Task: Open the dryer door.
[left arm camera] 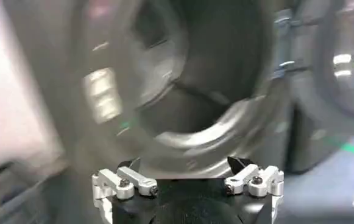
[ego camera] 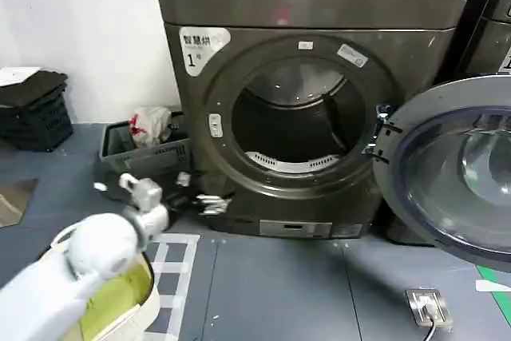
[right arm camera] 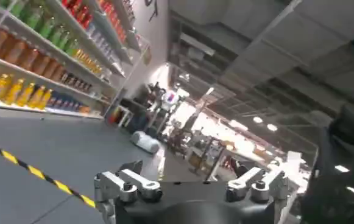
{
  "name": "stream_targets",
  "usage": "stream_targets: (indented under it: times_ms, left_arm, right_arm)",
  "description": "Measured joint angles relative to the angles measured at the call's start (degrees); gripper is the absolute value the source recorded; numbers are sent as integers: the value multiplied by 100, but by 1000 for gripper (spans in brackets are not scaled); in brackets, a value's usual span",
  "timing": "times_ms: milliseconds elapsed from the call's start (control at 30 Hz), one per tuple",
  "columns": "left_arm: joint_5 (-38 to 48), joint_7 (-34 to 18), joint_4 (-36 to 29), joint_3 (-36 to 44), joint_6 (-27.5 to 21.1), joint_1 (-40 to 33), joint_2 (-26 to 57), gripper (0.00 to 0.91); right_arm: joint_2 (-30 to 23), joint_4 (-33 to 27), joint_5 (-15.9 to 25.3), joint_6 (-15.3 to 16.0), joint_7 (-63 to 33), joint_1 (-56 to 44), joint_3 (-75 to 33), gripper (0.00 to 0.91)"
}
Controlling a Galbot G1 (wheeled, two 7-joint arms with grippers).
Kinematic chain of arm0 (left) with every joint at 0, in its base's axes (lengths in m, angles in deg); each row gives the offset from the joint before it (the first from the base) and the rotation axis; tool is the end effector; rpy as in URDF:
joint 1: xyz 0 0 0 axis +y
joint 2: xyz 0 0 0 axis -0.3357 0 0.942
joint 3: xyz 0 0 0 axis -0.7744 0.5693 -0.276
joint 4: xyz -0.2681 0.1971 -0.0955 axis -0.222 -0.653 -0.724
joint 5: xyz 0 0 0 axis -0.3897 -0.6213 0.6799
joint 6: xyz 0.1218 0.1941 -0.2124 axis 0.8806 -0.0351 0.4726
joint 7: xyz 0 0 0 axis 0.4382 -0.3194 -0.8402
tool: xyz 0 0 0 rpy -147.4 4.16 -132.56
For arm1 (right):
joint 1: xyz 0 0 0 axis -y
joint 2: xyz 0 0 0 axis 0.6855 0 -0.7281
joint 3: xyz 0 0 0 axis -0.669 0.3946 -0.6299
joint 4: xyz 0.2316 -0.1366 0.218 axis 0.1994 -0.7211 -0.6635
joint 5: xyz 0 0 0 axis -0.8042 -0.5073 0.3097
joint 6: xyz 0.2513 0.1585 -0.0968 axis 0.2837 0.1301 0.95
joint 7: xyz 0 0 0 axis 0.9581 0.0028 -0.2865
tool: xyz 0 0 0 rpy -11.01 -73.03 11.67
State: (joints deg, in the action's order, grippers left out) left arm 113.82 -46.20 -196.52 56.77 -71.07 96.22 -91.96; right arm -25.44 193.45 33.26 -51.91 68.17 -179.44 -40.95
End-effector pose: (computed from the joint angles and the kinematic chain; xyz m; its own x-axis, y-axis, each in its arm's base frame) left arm 0.2900 0.0975 -0.1202 -0.8378 0.3916 0.3804 0.4597 0.8819 0.1044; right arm -0.1368 -0.2762 -0.2063 -0.0355 0.9886 -0.1460 0.8773 -0.0392 -0.4784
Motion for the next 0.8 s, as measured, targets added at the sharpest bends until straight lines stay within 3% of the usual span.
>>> stream_targets:
  times_ms: [133,400,633,800]
  left_arm:
    - [1042,-1067,26,-338,-387,92,192,907]
    - [3533,-3256,272,-530,-409,130,554,907]
    - [5529,-4736,573,-538,-405,-22,936,907]
    - [6813,-5334,629,-567,-404,53,1247,907]
  right_arm:
    - [0,0,-94,3,11,-4,118,907]
    - [0,-6,-155,11,53,34,239,907]
    - [0,11,-208,-14,82,23,221,907]
    - [0,9,-315,-22,94,15,212,907]
